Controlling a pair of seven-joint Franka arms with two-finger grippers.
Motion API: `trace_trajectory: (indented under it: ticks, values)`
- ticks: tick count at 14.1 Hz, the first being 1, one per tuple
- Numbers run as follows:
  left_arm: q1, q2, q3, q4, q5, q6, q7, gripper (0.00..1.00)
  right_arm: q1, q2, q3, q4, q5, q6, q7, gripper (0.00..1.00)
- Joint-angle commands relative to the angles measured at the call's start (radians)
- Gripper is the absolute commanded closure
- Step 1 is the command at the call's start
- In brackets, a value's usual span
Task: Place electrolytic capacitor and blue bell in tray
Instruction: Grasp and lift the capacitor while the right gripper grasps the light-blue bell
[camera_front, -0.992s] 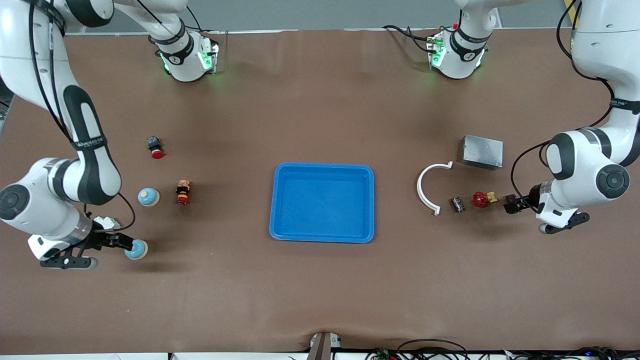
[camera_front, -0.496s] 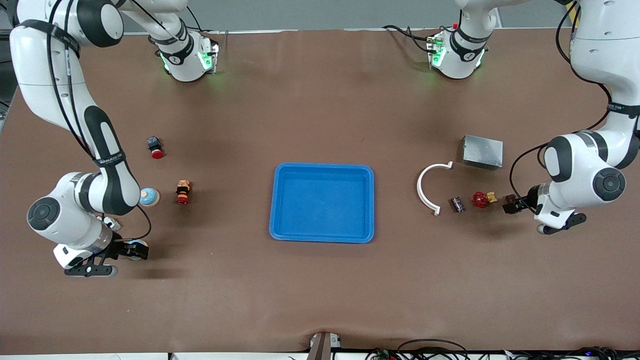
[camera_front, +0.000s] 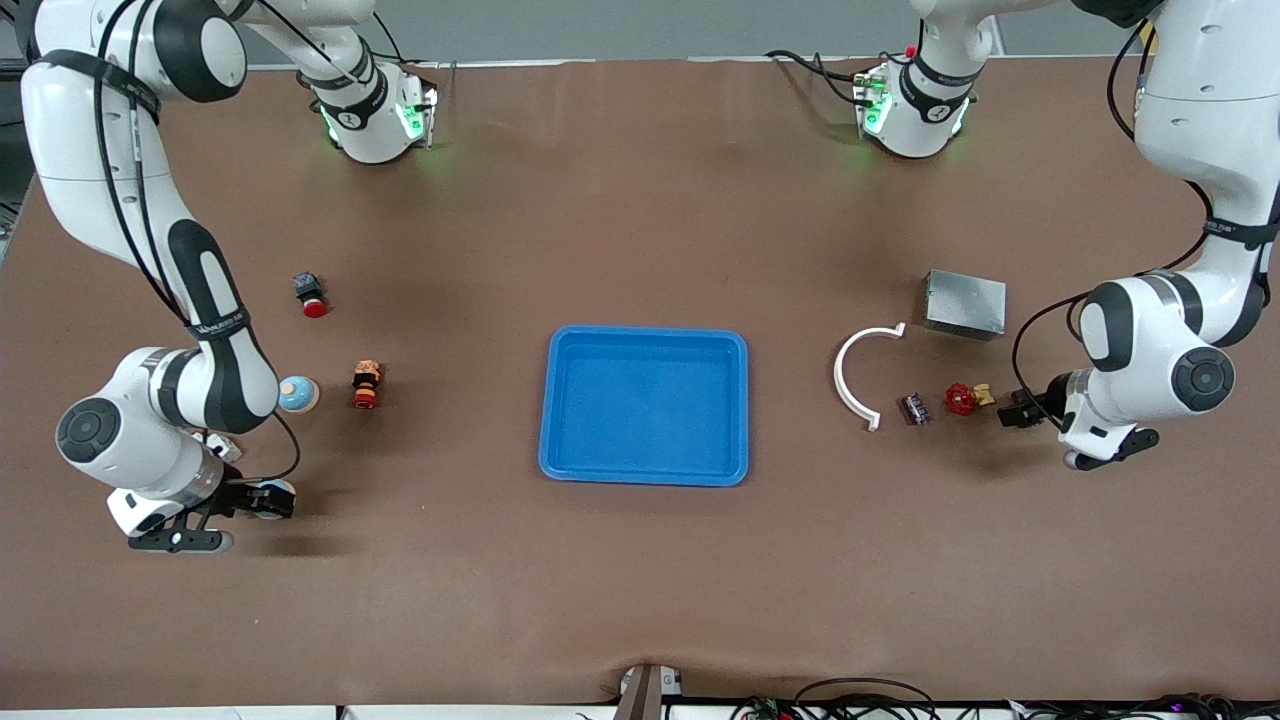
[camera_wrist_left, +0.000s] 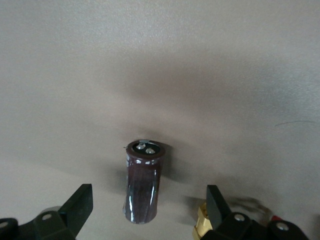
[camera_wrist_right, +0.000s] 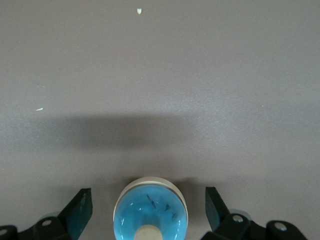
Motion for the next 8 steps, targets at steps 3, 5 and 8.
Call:
trace_trajectory:
  ticks: [3,5,8]
  values:
    - [0.000,0.046,-0.001,0.035,0.016,0.007,-0.016,0.00,-0.006,0.016,0.005,0.015,0.015,0.004,-0.014,0.00]
    - [0.003,0.046,-0.001,0.037,0.017,0.007,-0.016,0.00,-0.007,0.016,0.005,0.013,0.014,-0.004,-0.029,0.00]
    - [0.005,0.044,-0.001,0.037,0.017,0.007,-0.014,0.18,-0.016,0.014,0.005,0.008,0.014,-0.008,-0.038,0.00]
